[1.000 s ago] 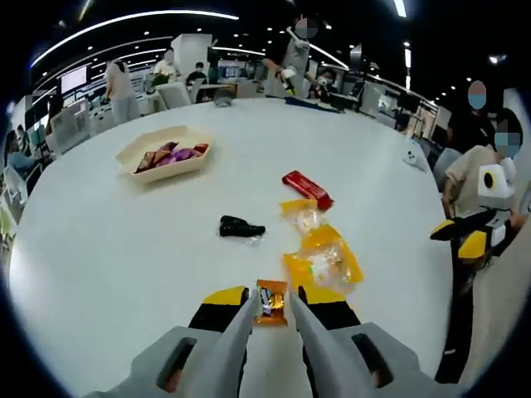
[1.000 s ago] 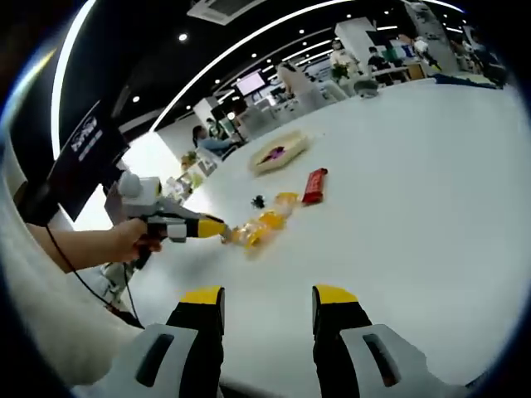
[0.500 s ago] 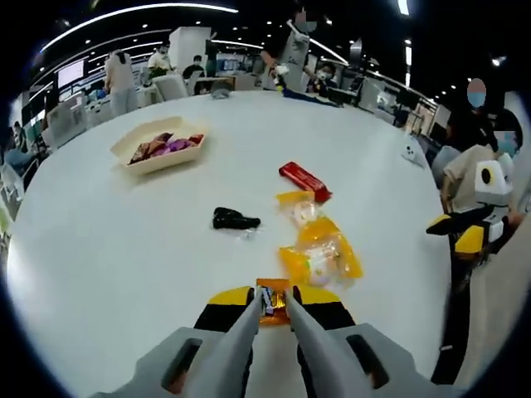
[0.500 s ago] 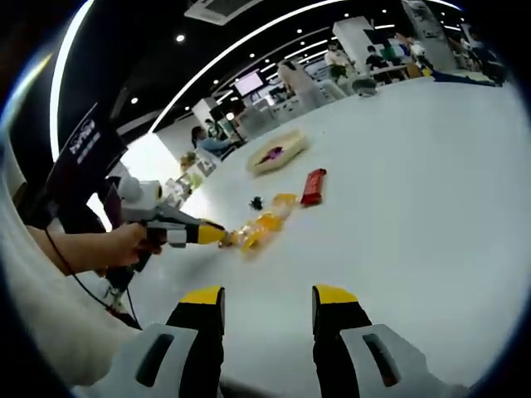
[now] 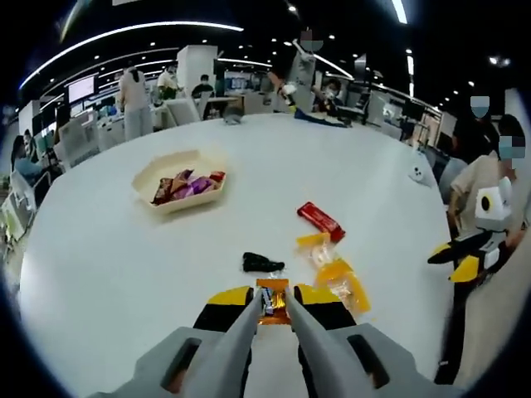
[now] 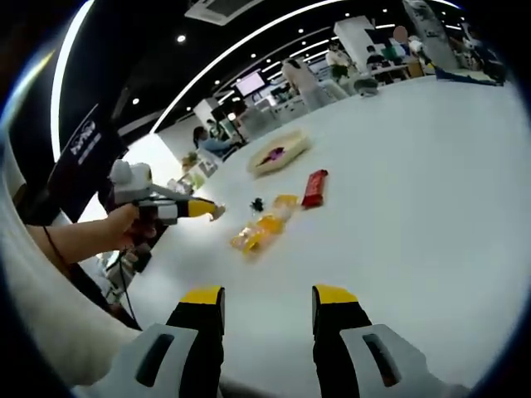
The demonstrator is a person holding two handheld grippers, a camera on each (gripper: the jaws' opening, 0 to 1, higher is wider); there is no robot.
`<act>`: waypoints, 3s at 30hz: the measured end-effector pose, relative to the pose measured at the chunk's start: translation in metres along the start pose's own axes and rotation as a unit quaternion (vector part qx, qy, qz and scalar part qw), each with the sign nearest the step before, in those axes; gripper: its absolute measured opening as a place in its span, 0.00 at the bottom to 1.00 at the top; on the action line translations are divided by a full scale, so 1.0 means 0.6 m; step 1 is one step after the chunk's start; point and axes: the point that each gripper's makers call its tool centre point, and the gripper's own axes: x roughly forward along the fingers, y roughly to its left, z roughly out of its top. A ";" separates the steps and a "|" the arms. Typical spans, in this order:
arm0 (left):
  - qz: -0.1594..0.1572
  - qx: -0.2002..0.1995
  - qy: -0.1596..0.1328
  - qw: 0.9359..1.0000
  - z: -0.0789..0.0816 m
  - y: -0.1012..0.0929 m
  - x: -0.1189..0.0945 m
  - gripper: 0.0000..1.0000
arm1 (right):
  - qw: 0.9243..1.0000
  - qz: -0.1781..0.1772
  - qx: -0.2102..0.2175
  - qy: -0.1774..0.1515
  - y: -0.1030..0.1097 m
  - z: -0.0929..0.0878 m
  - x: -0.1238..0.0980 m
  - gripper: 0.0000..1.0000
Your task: Place the target food into the container with the food tongs after gripping and lifting it, then release it inside without dropping or visibly crushing the food.
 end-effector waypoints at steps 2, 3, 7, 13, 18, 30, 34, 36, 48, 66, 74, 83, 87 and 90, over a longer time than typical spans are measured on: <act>-0.004 -0.002 -0.002 1.000 0.013 0.004 -0.001 0.17 | 1.000 0.000 0.001 -0.002 -0.001 0.001 0.001 0.42; 0.001 0.006 -0.010 1.000 0.022 0.007 -0.004 0.17 | 1.000 0.000 0.001 -0.003 -0.001 0.002 0.002 0.42; 0.000 0.015 -0.014 1.000 0.042 0.015 -0.005 0.17 | 1.000 -0.002 0.003 -0.009 -0.004 0.005 0.002 0.42; -0.003 0.029 -0.018 0.999 0.064 0.020 -0.003 0.17 | 1.000 -0.007 0.008 -0.014 -0.007 0.006 0.001 0.42; -0.003 0.038 -0.021 0.999 0.080 0.030 0.002 0.17 | 1.000 -0.010 0.009 -0.017 -0.007 0.006 0.001 0.42; 0.000 0.051 -0.043 0.998 0.147 0.071 0.021 0.17 | 0.999 -0.023 0.017 -0.024 -0.015 0.010 0.003 0.42; -0.002 0.054 -0.043 0.998 0.157 0.074 0.026 0.17 | 0.999 -0.027 0.022 -0.028 -0.018 0.012 0.004 0.42; -0.007 0.057 -0.043 0.997 0.169 0.078 0.035 0.17 | 0.999 -0.032 0.026 -0.022 -0.024 0.004 0.006 0.42; -0.009 0.062 -0.050 0.997 0.207 0.107 0.072 0.17 | 0.999 -0.041 0.025 -0.019 -0.035 0.011 0.002 0.42; -0.011 0.059 -0.042 0.997 0.231 0.124 0.123 0.17 | 0.997 -0.070 0.039 -0.020 -0.067 0.021 -0.009 0.42; -0.009 0.055 -0.040 0.998 0.243 0.145 0.161 0.17 | 0.996 -0.079 0.045 -0.020 -0.083 0.026 -0.010 0.42; -0.010 0.064 -0.025 0.998 0.248 0.161 0.205 0.18 | 0.994 -0.093 0.053 -0.025 -0.099 0.033 -0.014 0.42; -0.009 0.063 -0.025 0.998 0.253 0.165 0.215 0.18 | 0.993 -0.097 0.057 -0.027 -0.103 0.035 -0.015 0.42; -0.011 0.066 -0.021 0.998 0.252 0.165 0.224 0.18 | 0.993 -0.101 0.059 -0.032 -0.106 0.038 -0.016 0.42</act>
